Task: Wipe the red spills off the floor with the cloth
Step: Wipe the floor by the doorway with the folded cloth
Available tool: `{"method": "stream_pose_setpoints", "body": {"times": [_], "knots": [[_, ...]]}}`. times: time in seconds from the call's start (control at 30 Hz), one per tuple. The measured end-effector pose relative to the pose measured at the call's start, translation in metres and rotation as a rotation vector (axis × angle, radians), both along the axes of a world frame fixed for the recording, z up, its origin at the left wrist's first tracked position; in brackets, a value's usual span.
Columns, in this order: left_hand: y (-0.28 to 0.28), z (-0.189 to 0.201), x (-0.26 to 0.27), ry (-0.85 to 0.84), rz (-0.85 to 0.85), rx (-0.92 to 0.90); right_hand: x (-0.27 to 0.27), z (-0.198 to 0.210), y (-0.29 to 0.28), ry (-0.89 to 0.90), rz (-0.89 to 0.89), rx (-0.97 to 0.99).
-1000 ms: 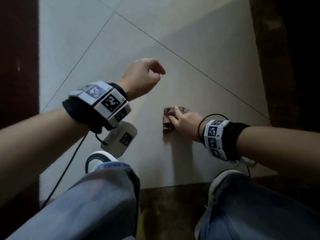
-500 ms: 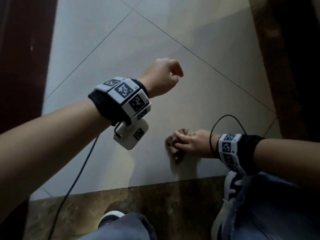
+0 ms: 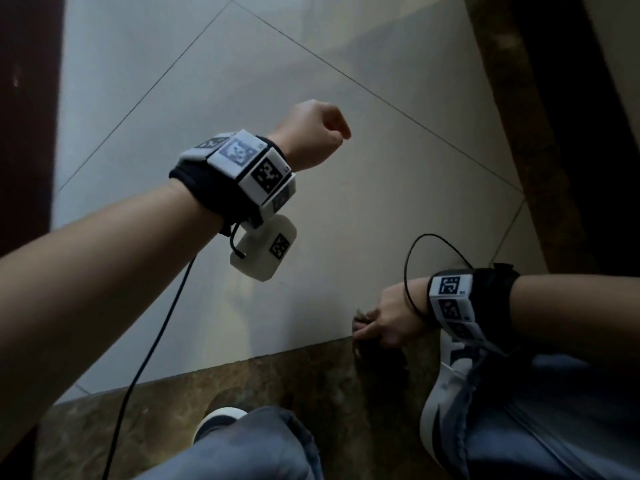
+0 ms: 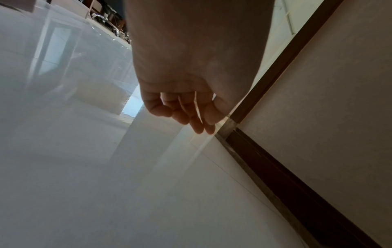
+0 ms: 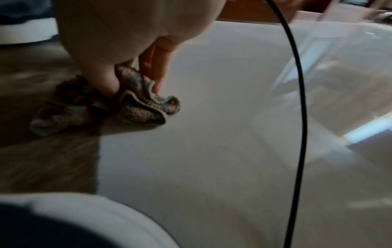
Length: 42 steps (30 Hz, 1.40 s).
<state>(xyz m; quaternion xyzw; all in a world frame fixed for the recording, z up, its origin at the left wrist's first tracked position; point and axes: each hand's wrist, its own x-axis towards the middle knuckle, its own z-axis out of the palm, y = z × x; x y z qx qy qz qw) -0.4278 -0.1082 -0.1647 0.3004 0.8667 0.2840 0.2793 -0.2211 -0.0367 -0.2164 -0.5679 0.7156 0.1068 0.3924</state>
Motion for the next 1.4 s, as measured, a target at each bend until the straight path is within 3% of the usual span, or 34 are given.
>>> {"method": "stream_pose_setpoints", "body": {"times": [0.07, 0.17, 0.27, 0.37, 0.43, 0.57, 0.73, 0.8, 0.87, 0.93, 1.03, 1.1, 1.27, 1.4], "knots": [[-0.007, -0.003, -0.002, -0.031, 0.008, -0.015, -0.009, 0.009, 0.019, -0.042, -0.256, -0.062], [-0.019, -0.01, -0.004, -0.105, -0.019, -0.074, -0.027, 0.008, 0.047, 0.073, -0.435, -0.103], [-0.029, -0.017, -0.006, -0.14, -0.067, -0.162, -0.051, 0.019, 0.058, 0.073, -0.777, -0.009], [-0.036, -0.02, -0.01, -0.178, -0.036, -0.175, -0.059, 0.014, 0.056, 0.129, -0.882, -0.012], [-0.043, -0.02, -0.014, -0.189, 0.008, -0.178, -0.055, 0.013, 0.041, 0.052, -0.825, 0.009], [-0.059, -0.021, -0.024, -0.203, 0.081, -0.182, -0.029, 0.01, 0.009, -0.206, -0.54, 0.123], [-0.074, -0.022, -0.026, -0.203, 0.106, -0.186, 0.002, -0.004, -0.03, -0.33, -0.078, 0.167], [-0.076, -0.021, -0.024, -0.21, 0.104, -0.184, 0.006, -0.024, -0.032, -0.458, -0.073, 0.093], [-0.079, -0.019, -0.024, -0.211, 0.11, -0.174, -0.003, -0.012, -0.046, -0.417, 0.13, 0.067], [-0.083, -0.018, -0.026, -0.215, 0.123, -0.164, -0.019, -0.002, -0.047, -0.353, -0.132, 0.066], [-0.091, -0.017, -0.03, -0.224, 0.161, -0.145, -0.063, 0.015, -0.04, -0.283, -0.67, -0.133], [-0.096, -0.017, -0.032, -0.214, 0.185, -0.141, -0.092, 0.016, -0.039, -0.141, -0.881, -0.228], [-0.108, -0.017, -0.036, -0.223, 0.223, -0.128, -0.133, 0.006, -0.053, 0.217, -1.168, -0.224], [-0.113, -0.017, -0.037, -0.246, 0.249, -0.097, -0.138, -0.003, -0.068, 0.233, -1.195, -0.126]]}}
